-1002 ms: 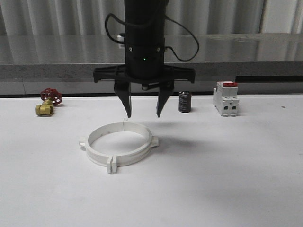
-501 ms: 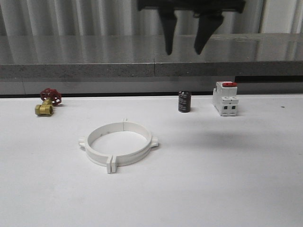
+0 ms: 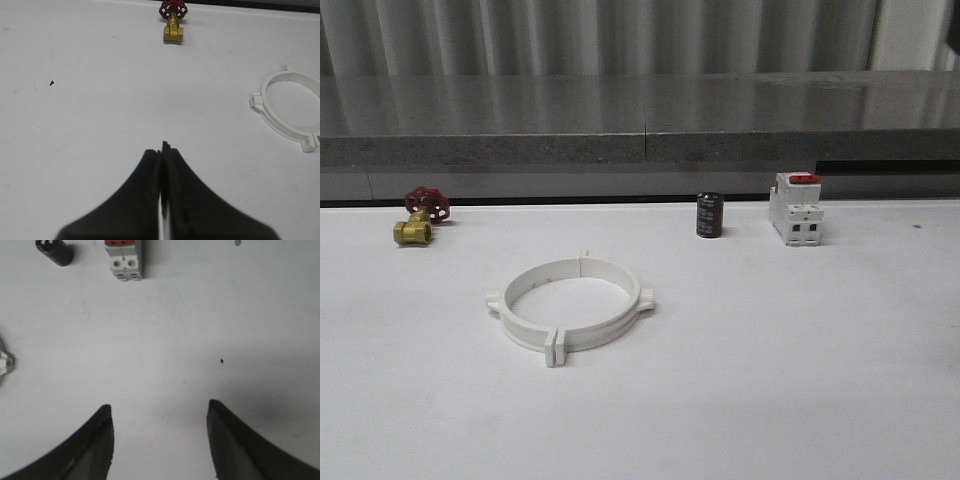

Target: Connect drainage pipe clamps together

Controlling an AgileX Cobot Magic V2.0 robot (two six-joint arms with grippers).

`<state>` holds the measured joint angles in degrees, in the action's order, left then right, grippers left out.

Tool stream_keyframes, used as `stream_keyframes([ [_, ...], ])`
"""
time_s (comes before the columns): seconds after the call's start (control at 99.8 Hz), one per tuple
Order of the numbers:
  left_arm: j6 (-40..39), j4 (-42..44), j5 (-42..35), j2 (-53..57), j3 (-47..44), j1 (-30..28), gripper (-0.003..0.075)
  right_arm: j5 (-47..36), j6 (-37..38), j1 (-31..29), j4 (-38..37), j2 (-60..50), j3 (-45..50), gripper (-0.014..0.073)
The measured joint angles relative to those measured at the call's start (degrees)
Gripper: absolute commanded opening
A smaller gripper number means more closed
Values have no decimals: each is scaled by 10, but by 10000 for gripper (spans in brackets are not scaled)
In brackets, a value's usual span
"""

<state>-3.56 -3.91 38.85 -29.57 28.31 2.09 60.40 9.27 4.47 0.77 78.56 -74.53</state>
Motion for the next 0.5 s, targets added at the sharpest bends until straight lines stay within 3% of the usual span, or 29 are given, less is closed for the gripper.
stream_keyframes([
  [0.13,0,0,0,0,0,0,-20,-13,-41,-35,33,-94,99,427],
  [0.331,0,0,0,0,0,0,-20,-31,-60,-39,57,-242,223,409],
  [0.501,0,0,0,0,0,0,-20,-41,-60,-39,57,-344,289,319],
])
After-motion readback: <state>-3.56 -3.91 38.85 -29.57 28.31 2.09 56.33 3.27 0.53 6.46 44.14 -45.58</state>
